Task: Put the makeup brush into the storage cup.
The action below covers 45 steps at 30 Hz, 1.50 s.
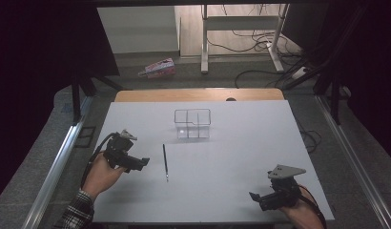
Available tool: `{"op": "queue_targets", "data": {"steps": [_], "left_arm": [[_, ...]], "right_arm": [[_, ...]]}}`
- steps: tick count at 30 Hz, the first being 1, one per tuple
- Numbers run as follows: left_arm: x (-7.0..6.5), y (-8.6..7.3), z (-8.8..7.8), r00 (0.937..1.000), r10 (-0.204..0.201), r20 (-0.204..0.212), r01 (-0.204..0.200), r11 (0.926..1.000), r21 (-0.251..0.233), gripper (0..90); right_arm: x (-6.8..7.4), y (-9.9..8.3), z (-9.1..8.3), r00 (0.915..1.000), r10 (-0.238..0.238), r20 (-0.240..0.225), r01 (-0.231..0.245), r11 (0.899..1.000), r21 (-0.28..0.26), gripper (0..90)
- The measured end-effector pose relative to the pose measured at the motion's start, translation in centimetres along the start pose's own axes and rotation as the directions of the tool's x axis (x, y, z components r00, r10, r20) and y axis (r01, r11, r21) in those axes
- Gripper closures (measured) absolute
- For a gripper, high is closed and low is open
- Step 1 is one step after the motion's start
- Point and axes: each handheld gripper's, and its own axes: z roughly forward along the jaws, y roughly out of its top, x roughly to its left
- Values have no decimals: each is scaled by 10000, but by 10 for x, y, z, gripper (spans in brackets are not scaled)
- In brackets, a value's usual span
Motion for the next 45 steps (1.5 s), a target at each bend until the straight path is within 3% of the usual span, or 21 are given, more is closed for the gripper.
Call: {"op": "queue_targets", "data": {"steps": [16, 31, 45], "left_arm": [[-6, 25, 4, 9999, 162, -43, -160, 9995, 268, 36], [-23, 55, 20, 9987, 500, -120, -490, 9964, 698, 42], [-33, 69, 36, 9973, 688, -266, -659, 9932, 962, 44]], "right_arm": [[1, 1, 0, 9999, -121, 52, 120, 9999, 89, 0], [2, 1, 1, 9998, -192, 82, 188, 9989, 433, 0], [4, 0, 3, 9994, -303, 191, 290, 9973, 673, 0]]}}
